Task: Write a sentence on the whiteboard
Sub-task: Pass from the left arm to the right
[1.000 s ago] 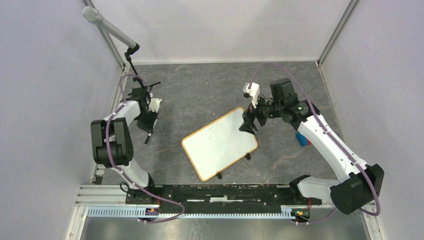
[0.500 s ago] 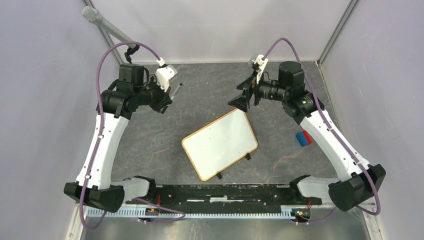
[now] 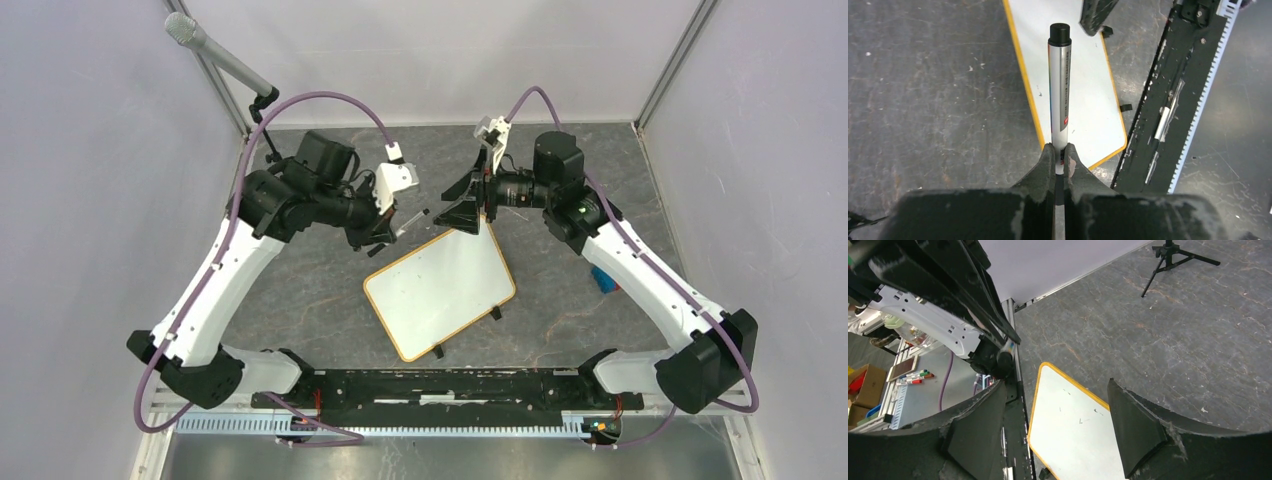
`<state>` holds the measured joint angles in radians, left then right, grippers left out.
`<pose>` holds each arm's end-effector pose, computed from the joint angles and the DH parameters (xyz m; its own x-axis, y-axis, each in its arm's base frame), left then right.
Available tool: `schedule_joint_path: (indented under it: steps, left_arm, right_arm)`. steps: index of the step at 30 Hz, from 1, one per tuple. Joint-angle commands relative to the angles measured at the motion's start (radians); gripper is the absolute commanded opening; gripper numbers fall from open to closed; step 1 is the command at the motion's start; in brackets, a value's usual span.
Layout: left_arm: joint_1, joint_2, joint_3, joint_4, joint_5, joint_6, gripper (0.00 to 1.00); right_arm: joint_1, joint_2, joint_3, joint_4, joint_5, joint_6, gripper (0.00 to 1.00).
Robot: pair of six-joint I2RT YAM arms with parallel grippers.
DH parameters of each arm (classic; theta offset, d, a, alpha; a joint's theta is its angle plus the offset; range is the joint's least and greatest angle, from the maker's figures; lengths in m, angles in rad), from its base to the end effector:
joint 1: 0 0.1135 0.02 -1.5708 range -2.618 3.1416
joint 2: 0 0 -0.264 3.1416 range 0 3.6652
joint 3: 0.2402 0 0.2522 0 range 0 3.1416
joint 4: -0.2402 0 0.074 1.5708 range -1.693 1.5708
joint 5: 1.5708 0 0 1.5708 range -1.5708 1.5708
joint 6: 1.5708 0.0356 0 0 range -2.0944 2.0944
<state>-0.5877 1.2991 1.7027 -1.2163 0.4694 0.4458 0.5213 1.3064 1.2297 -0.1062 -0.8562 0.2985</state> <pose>0.1771 -0.1374 0.4424 -0.2204 0.6089 -0.7620 0.9403 0.3405 0.0001 0.2429 0.1705 0.3917 -0.4361 -0.0282 -0.8994 -0.8811 0.2162 0.4205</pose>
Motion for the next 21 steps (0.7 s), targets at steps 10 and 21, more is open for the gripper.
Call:
schedule_joint_path:
  steps: [10,21]
  left_arm:
    - [-0.096,0.048,0.011,-0.037,-0.043,-0.01,0.02]
    - [-0.123,0.075,0.023,-0.037,-0.061,-0.007,0.02]
  right_arm:
    - [0.069,-0.002,-0.025,0.095,-0.03,0.06,0.72]
    - [0.092,0.013,-0.049,0.124,-0.083,0.076,0.33]
